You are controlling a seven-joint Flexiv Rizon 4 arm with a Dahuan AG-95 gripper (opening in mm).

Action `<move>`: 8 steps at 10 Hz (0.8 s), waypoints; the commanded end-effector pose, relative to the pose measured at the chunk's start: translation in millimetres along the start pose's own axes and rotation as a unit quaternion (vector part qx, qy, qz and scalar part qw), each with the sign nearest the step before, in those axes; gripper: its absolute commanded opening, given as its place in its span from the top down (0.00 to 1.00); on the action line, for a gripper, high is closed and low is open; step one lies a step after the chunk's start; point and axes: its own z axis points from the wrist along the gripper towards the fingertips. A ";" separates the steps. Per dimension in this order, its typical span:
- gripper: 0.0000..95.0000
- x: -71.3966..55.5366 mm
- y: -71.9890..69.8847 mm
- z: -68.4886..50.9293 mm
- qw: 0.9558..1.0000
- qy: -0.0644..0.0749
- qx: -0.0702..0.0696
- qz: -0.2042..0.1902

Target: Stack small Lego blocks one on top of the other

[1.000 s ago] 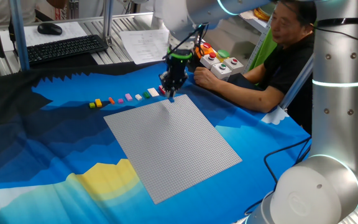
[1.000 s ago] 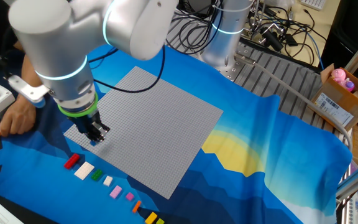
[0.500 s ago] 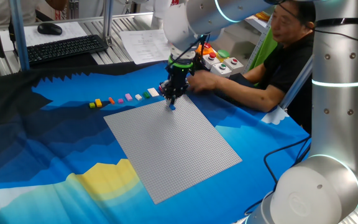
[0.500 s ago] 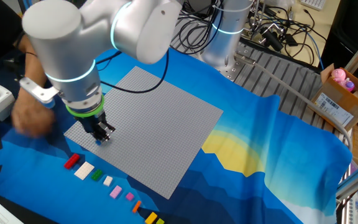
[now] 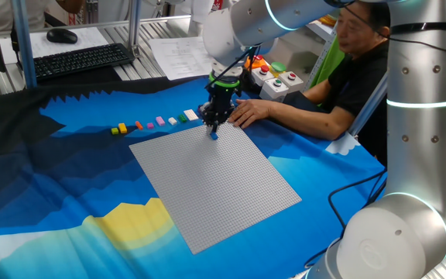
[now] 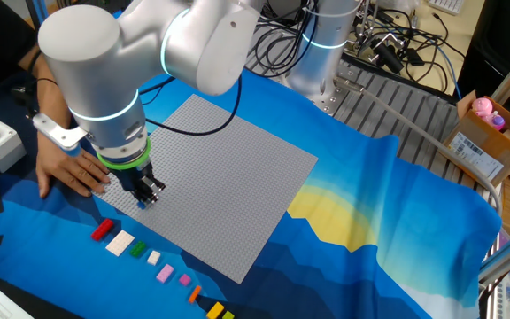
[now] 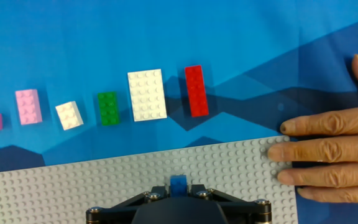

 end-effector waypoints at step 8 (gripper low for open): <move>1.00 2.8 4.9 3.0 1.000 -0.003 0.000 -0.009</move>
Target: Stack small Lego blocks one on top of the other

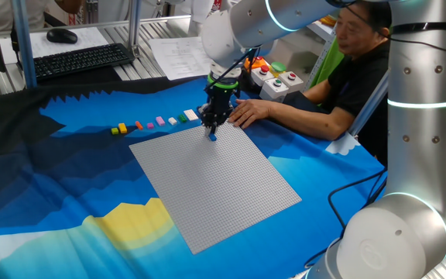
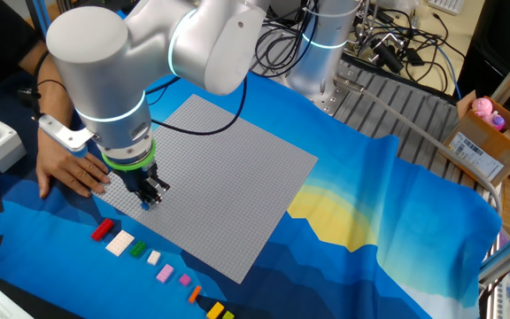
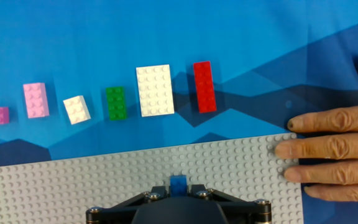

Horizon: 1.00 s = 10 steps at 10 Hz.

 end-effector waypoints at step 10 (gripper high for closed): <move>1.00 1.7 0.8 3.7 1.000 0.004 0.004 -0.013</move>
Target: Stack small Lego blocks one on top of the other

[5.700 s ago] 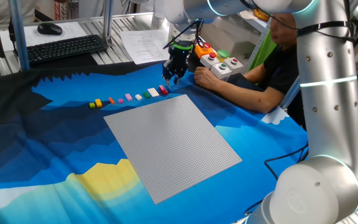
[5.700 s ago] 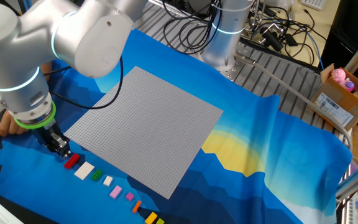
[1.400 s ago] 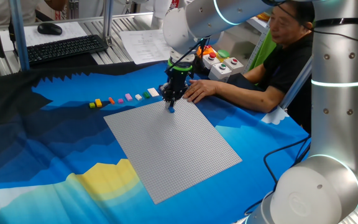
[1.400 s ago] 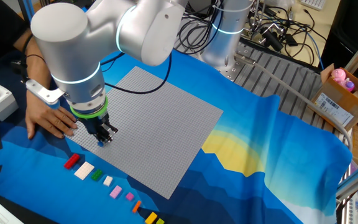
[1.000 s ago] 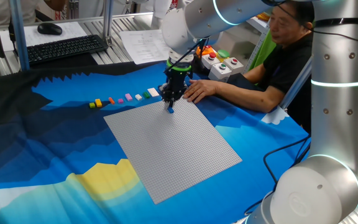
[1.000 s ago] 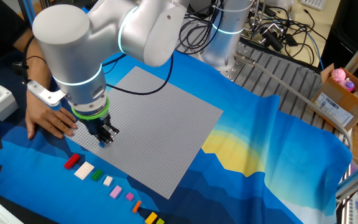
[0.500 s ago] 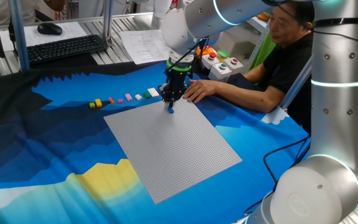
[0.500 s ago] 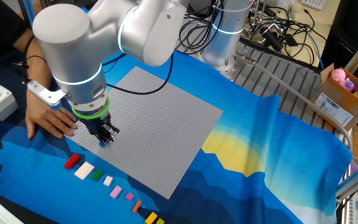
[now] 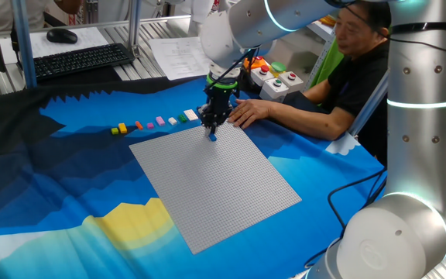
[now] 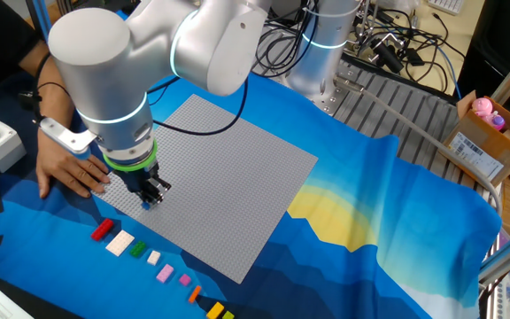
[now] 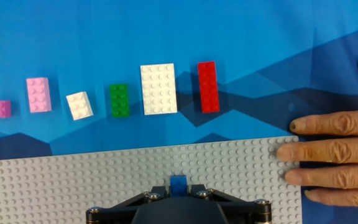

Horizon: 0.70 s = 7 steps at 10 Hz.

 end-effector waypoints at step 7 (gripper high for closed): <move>1.00 4.0 -1.1 6.6 1.000 -0.001 0.001 0.003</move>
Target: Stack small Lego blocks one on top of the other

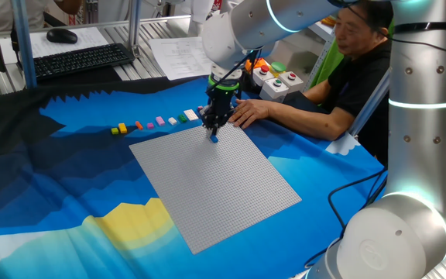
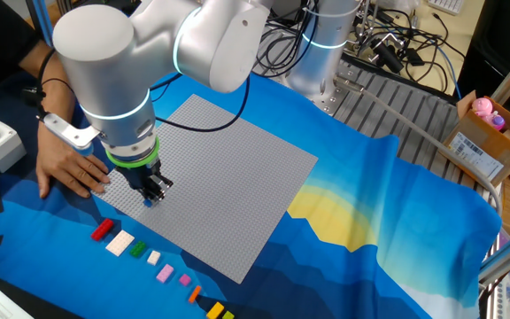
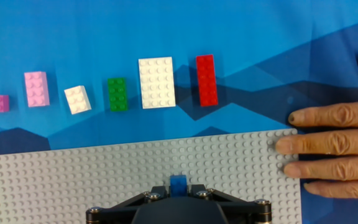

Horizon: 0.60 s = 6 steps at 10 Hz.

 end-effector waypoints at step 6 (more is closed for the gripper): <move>1.00 -9.2 1.8 0.8 1.000 0.003 0.004 0.001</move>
